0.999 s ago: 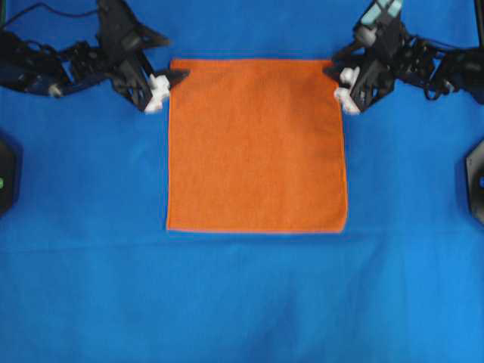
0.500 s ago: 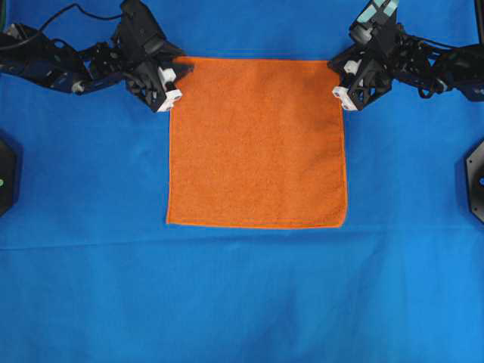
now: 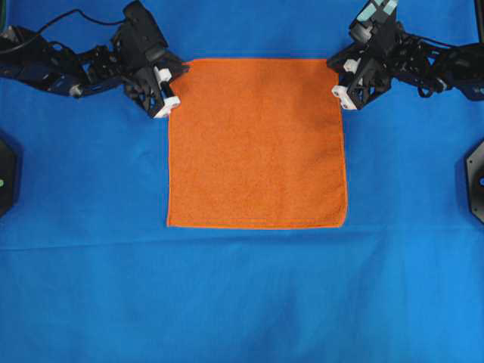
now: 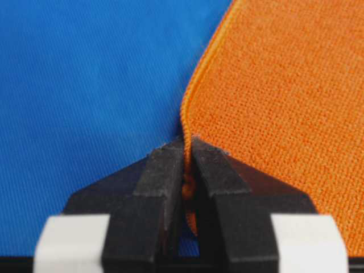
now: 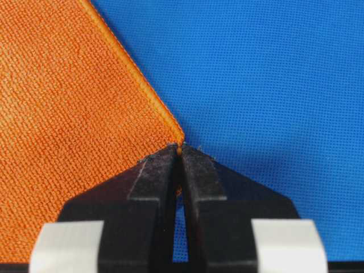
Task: Fold the orange towel.
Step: 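Pull both far corners toward the near edge, folding the towel in half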
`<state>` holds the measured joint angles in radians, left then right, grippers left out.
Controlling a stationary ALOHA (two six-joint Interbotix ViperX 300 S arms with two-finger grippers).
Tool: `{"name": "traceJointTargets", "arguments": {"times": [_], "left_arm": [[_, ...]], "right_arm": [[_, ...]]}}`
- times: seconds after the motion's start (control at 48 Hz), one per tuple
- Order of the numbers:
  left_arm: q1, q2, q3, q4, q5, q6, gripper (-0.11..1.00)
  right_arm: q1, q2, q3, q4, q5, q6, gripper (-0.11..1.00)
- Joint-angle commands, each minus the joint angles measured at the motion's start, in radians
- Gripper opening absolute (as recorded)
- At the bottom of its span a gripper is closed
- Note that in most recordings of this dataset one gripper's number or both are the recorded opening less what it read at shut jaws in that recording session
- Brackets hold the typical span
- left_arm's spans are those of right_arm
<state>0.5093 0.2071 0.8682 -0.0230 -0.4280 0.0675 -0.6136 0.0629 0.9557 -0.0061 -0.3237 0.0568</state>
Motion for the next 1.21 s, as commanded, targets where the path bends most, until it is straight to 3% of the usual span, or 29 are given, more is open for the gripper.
{"name": "traceJointTargets", "arguments": {"times": [0.0, 0.312, 0.5, 0.812, 1.187], "left_arm": [[-0.008, -0.067, -0.006, -0.002, 0.025, 0.005, 0.01], [-0.015, -0.109, -0.003, -0.002, 0.058, 0.011, 0.01], [-0.061, -0.172, 0.012, -0.003, 0.098, 0.002, 0.01], [-0.23, -0.367, 0.071, -0.003, 0.232, -0.005, 0.01], [-0.463, -0.373, 0.083, -0.003, 0.305, -0.098, 0.01]], "right_arm": [[-0.003, -0.049, -0.009, -0.002, 0.0, 0.002, 0.01], [0.0, -0.098, 0.003, -0.002, 0.008, 0.005, 0.01], [0.046, -0.158, 0.023, 0.002, 0.029, 0.012, 0.01], [0.238, -0.365, 0.089, 0.028, 0.17, 0.023, 0.01], [0.512, -0.453, 0.17, 0.037, 0.261, 0.179, 0.01]]}}
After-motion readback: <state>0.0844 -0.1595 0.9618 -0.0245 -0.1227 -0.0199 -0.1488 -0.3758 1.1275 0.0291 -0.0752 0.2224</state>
